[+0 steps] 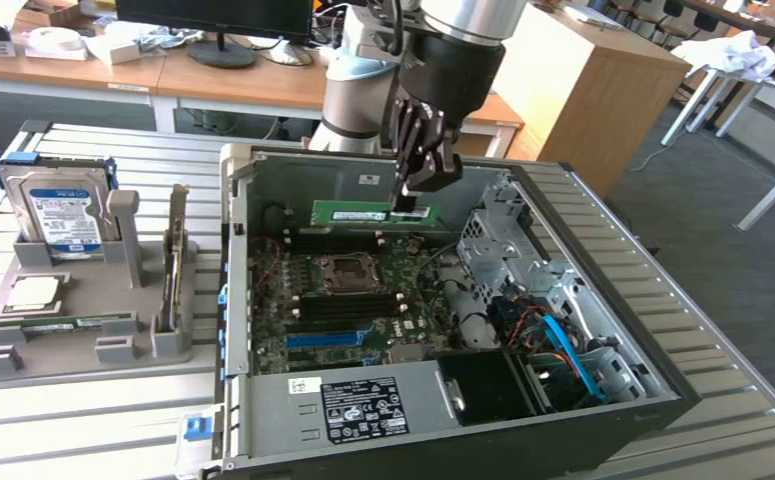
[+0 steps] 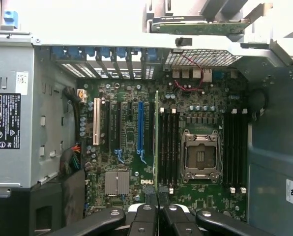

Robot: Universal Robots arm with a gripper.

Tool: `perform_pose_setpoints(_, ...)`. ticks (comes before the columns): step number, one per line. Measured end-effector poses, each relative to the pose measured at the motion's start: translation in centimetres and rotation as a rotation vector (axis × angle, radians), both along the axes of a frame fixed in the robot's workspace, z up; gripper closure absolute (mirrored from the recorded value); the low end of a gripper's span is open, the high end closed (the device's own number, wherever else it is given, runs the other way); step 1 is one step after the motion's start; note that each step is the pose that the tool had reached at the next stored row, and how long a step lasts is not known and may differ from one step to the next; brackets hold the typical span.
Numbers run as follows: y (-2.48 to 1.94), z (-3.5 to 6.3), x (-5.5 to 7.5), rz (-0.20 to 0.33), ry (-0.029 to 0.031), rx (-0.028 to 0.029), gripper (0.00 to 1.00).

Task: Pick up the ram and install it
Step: 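Pick up the ram and move it above insertion slot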

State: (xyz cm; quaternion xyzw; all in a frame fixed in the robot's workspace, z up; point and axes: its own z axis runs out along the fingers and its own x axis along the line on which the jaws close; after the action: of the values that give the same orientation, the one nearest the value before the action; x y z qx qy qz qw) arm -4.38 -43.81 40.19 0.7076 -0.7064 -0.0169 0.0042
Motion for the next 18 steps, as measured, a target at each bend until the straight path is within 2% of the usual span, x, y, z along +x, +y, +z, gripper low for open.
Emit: perform_pose_setpoints(18, 1.74, -0.18, 0.0, 0.0, 0.0, 0.0007, 0.88)
